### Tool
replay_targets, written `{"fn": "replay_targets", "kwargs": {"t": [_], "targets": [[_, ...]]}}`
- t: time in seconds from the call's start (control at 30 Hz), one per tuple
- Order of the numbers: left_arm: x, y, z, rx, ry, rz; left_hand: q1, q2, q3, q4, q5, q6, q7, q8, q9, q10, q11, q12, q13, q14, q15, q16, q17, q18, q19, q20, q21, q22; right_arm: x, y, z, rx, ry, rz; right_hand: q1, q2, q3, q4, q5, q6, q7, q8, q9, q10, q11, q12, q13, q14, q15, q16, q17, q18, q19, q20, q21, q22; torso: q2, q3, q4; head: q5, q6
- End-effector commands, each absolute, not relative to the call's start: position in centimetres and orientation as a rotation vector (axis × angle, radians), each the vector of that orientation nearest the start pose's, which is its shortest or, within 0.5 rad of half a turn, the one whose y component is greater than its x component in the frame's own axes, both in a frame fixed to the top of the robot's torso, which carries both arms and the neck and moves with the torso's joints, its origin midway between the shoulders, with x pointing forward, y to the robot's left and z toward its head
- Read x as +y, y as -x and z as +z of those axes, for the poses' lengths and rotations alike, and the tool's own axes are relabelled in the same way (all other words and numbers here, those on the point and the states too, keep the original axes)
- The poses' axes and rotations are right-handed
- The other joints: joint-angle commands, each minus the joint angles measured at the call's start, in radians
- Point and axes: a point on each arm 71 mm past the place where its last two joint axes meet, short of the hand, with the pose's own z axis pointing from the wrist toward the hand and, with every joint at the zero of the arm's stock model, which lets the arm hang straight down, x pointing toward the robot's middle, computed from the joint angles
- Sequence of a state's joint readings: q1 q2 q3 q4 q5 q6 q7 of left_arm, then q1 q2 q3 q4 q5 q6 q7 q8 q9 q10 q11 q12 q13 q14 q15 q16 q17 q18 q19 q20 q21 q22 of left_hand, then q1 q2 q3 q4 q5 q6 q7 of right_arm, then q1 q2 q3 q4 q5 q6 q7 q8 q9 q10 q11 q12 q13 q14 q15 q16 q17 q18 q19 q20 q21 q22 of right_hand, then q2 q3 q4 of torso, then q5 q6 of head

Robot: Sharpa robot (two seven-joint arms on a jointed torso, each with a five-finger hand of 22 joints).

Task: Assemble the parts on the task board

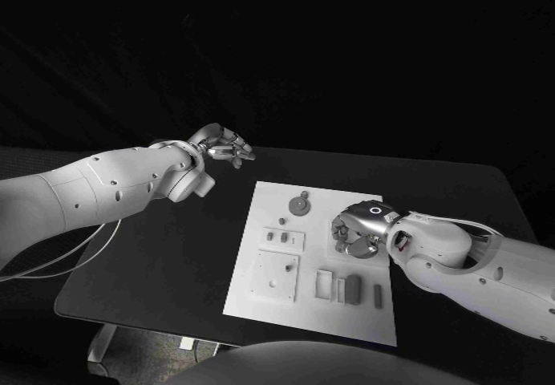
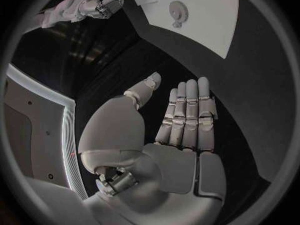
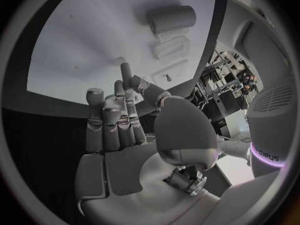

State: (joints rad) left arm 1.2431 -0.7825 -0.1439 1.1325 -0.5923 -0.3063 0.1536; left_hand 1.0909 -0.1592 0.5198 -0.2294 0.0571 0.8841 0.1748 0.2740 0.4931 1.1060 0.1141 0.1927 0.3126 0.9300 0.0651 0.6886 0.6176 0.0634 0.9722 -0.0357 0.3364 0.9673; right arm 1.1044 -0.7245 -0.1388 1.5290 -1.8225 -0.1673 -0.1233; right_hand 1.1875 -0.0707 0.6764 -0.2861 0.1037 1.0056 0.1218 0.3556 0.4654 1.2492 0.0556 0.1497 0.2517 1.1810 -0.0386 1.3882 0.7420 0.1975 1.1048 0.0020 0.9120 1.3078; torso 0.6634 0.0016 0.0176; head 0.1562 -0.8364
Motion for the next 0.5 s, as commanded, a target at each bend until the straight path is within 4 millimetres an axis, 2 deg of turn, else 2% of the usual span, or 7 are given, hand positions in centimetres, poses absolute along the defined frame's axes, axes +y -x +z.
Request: {"fn": "replay_targets", "kwargs": {"t": [0.03,0.3,0.43,0.5], "targets": [[30.1,-54.3,-21.5,1.66,0.666,-0.863,0.007,0.002,-0.001,0.004,-0.001,-0.01,0.0,0.004,-0.001,0.0,0.007,-0.006,-0.001,0.005,0.0,-0.003,0.002,0.012,0.005,0.002,-0.004,0.002,-13.2,-43.6,-26.1,1.768,0.657,0.575,0.002,0.011,0.007,0.001,0.007,0.008,-0.001,0.003,0.004,0.035,0.007,0.005,0.001,-0.001,-0.006,-0.004,-0.001,0.064,-0.002,-0.006,0.004,0.004,0.0,0.0003,0.0004,0.0,0.001],[30.1,-54.3,-21.5,1.659,0.666,-0.862,0.007,0.002,-0.001,0.004,-0.001,-0.01,0.0,0.004,-0.001,0.0,0.007,-0.007,-0.001,0.005,0.0,-0.004,0.002,0.012,0.005,0.002,-0.004,0.002,-12.4,-43.5,-25.0,1.735,0.662,0.598,0.002,0.011,0.008,0.001,0.007,0.009,-0.002,0.003,0.004,0.036,0.007,0.005,0.002,0.0,-0.007,-0.005,-0.001,0.064,-0.001,-0.007,0.004,0.004,0.0,0.0,0.0008,0.002,0.001],[30.1,-54.4,-21.5,1.659,0.665,-0.862,0.008,0.002,-0.001,0.004,-0.001,-0.011,0.0,0.004,-0.002,0.0,0.007,-0.007,-0.001,0.005,0.0,-0.004,0.003,0.012,0.005,0.002,-0.005,0.002,-11.2,-42.9,-24.6,1.727,0.673,0.64,0.002,0.011,0.008,0.001,0.007,0.01,-0.002,0.003,0.004,0.037,0.007,0.005,0.002,0.0,-0.007,-0.005,-0.001,0.064,-0.001,-0.007,0.004,0.004,0.0,-0.0002,0.0007,0.006,0.001],[30.1,-54.4,-21.5,1.658,0.665,-0.863,0.008,0.002,-0.001,0.004,-0.001,-0.011,0.0,0.004,-0.002,0.0,0.007,-0.007,-0.001,0.005,0.0,-0.004,0.003,0.012,0.005,0.002,-0.005,0.002,-9.9,-42.3,-24.4,1.72,0.689,0.68,0.002,0.011,0.008,0.001,0.008,0.01,-0.002,0.003,0.004,0.037,0.006,0.004,0.002,0.0,-0.008,-0.005,-0.001,0.064,-0.001,-0.007,0.004,0.004,0.0,0.0001,0.0008,0.008,0.001]]}}
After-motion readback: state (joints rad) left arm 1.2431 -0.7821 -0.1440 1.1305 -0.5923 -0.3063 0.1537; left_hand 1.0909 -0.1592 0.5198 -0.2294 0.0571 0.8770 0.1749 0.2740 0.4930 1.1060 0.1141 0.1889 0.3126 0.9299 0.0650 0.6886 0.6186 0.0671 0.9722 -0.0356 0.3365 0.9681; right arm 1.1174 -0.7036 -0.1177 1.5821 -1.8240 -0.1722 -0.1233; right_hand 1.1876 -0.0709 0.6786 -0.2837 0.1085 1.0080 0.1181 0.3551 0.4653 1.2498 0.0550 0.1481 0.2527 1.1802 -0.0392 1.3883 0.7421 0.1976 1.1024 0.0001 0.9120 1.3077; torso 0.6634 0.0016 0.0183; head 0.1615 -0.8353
